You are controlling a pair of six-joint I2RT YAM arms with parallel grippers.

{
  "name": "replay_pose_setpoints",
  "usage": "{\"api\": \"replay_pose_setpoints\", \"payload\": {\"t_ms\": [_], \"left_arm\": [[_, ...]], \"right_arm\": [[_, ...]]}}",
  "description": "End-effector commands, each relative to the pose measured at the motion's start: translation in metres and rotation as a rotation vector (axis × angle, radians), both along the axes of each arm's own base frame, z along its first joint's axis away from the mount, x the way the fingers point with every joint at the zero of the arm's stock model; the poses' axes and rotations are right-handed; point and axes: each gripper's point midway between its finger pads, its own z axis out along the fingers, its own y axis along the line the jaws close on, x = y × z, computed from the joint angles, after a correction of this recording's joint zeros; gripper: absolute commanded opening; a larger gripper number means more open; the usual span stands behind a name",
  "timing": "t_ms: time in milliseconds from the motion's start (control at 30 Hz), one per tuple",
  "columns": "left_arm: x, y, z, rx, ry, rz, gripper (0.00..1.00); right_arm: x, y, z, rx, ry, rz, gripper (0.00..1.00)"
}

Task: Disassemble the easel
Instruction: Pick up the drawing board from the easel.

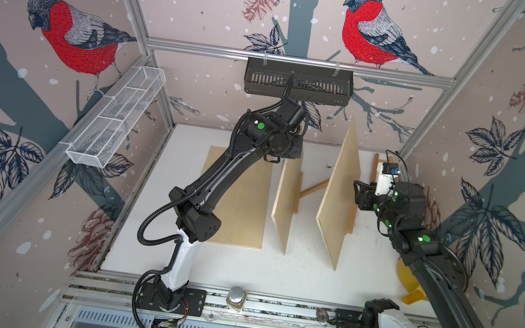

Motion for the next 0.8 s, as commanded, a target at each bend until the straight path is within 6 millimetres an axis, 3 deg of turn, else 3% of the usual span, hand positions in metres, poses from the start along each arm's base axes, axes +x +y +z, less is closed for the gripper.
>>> {"api": "replay_pose_setpoints", "payload": {"t_ms": [0, 33, 367, 767], "left_arm": [[-0.006, 0.011, -0.01, 0.055, 0.037, 0.016, 0.07], [-0.006, 0.011, -0.009, 0.053, 0.035, 0.016, 0.0], [-0.01, -0.003, 0.006, 0.008, -0.01, -0.037, 0.0], [-0.021, -0.023, 0.063, -0.114, -0.193, -0.12, 0.0]], "right_arm": [[0.002, 0.003, 0.007, 0.002, -0.032, 0.013, 0.59], [0.002, 0.003, 0.007, 0.002, -0.032, 0.014, 0.59], [0.001, 0.002, 0.006, 0.004, -0.034, 0.012, 0.59], [0.002, 0.003, 0.004, 0.005, -0.035, 0.018, 0.59]]}}
